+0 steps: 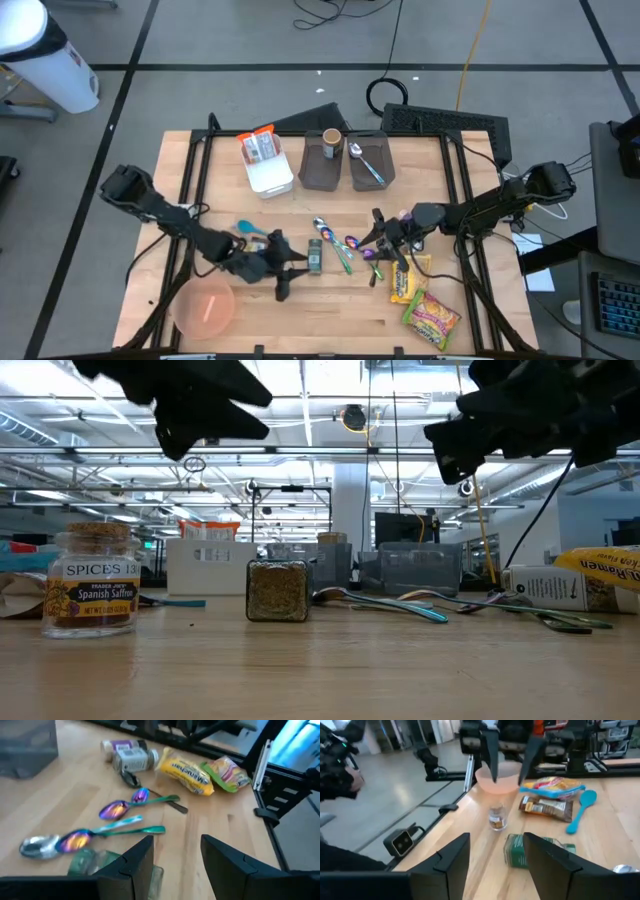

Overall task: Pick & Place Food Item
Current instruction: Put the blue noodle pack into the white bin

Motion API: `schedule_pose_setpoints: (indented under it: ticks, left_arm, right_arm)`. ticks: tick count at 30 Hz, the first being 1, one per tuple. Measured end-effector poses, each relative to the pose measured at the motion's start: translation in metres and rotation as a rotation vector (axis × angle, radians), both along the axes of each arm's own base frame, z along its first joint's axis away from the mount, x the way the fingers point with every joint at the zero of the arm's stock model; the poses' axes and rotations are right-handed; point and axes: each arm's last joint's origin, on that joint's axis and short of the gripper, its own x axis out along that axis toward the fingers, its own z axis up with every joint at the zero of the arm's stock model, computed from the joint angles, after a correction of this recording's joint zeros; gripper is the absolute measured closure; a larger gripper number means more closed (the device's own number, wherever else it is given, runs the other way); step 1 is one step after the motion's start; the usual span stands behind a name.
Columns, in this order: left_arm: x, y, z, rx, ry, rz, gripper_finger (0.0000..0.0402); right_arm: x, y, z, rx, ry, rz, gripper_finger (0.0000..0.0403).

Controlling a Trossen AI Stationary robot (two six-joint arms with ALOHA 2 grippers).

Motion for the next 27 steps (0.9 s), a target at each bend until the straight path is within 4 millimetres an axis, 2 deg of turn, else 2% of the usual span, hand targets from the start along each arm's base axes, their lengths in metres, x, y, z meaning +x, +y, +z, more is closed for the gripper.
schedule_pose_setpoints:
  ticks: [12,21,25,27]
  left_arm:
    - [-0.008,-0.023,0.036,-0.114,0.169,0.192,0.0231]
    - [-0.017,-0.025,0.075,-0.156,0.308,0.297,0.0231]
    - [-0.025,-0.021,0.083,-0.223,0.417,0.353,0.0232]
    - [-0.026,-0.021,0.081,-0.262,0.493,0.389,0.0232]
  right_arm:
    - [-0.001,0.000,-0.004,-0.117,-0.009,0.038,0.0162]
    - [-0.006,-0.002,-0.002,-0.269,-0.034,0.055,0.0165]
    - [-0.011,-0.008,0.004,-0.298,-0.035,0.037,0.0166]
    - [-0.014,-0.012,0.007,-0.300,-0.029,0.020,0.0166]
